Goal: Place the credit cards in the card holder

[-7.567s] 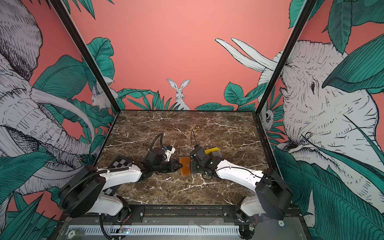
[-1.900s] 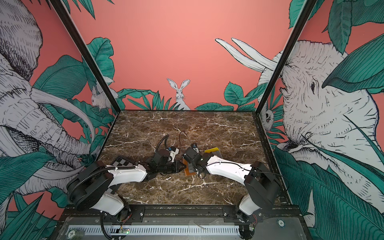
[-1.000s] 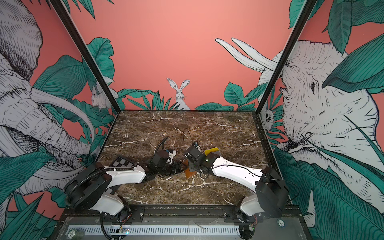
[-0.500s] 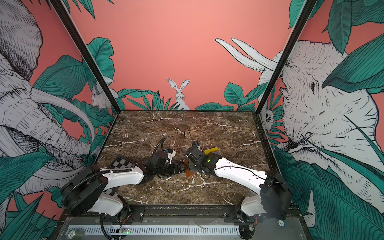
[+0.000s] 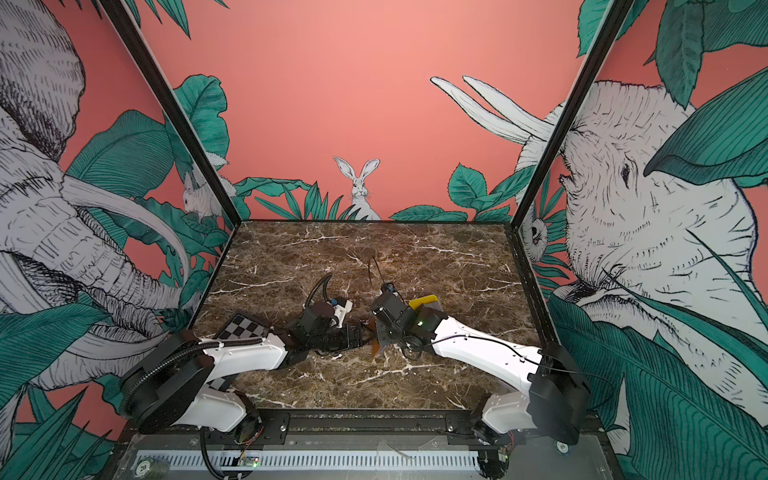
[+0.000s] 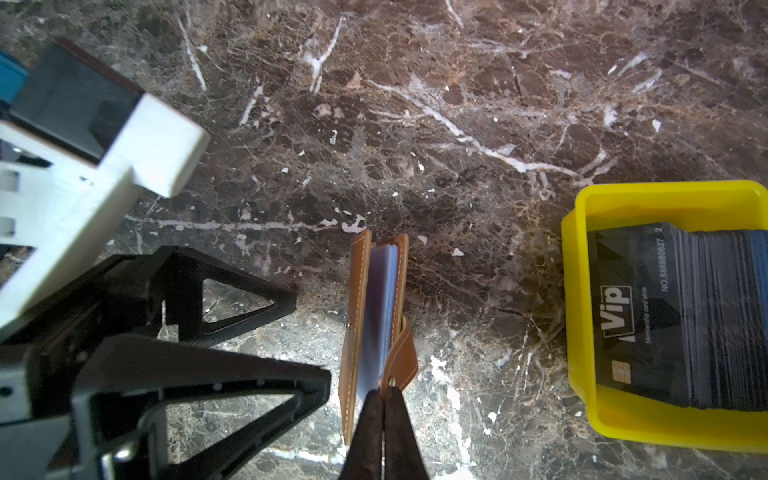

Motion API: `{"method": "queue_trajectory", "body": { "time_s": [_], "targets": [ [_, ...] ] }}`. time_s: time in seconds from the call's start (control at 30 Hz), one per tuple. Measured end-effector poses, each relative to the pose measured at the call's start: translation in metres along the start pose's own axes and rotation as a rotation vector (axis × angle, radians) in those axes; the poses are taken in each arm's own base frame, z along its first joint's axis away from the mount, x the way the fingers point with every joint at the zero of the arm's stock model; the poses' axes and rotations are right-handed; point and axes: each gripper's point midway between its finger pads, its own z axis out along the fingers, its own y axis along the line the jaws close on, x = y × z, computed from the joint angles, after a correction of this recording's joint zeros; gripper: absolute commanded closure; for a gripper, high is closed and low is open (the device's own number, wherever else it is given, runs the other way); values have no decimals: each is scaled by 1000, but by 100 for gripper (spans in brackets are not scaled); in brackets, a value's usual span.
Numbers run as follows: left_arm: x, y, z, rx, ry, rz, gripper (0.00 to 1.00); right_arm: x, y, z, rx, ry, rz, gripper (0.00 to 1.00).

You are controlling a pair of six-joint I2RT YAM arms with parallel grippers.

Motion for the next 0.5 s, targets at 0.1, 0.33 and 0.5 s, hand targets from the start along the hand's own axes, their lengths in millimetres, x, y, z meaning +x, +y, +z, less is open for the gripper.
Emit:
{"method": "queue_trajectory", "body": {
  "time_s": [0.1,0.33,0.5],
  "targets": [
    [-2,-4,1,17,-8,1,2,0,3,-3,-11,-6,-4,100],
    [3,7,10,-2,17,-40,11,1,6,-4,-19,-5,-18,100],
    [3,11,11,-13,19,-55,16,3,9,-4,-23,-5,-27,100]
  ]
}}
